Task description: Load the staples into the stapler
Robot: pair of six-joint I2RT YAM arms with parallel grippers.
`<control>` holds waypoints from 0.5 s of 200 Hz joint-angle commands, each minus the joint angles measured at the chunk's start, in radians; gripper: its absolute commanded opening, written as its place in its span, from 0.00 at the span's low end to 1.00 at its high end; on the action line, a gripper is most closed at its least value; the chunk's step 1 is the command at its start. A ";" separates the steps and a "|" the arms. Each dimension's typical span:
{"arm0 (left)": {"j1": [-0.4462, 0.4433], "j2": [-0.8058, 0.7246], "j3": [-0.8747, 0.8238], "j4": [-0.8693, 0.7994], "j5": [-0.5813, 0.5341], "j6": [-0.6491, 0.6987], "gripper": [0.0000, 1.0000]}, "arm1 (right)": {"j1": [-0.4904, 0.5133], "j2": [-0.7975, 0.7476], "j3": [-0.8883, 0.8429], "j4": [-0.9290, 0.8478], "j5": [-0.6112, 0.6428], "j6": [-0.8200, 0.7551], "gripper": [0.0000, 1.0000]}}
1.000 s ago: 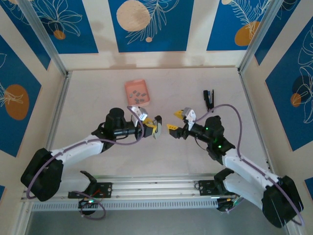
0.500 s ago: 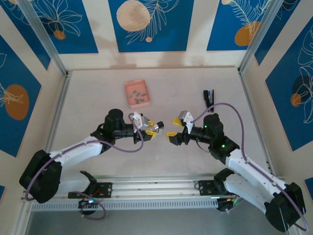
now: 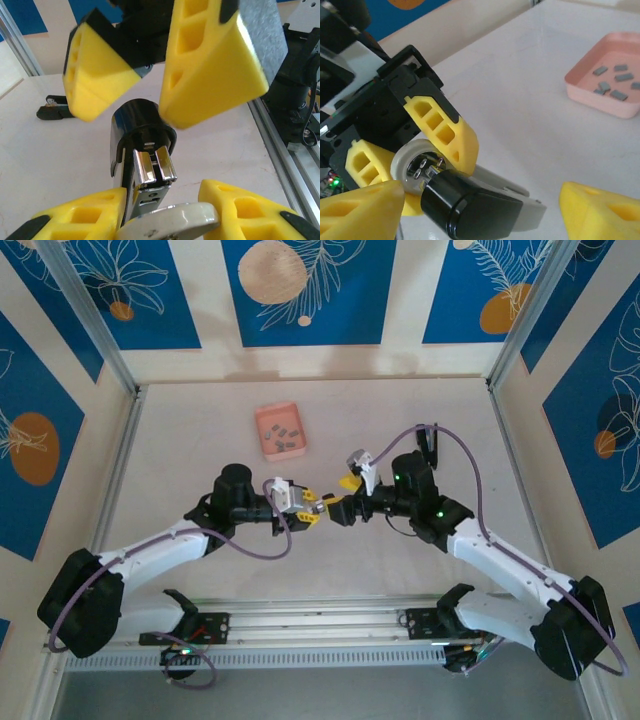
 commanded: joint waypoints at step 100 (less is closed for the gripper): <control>-0.014 -0.036 0.039 0.004 0.153 0.016 0.00 | -0.100 -0.036 0.048 -0.279 -0.341 -0.817 0.76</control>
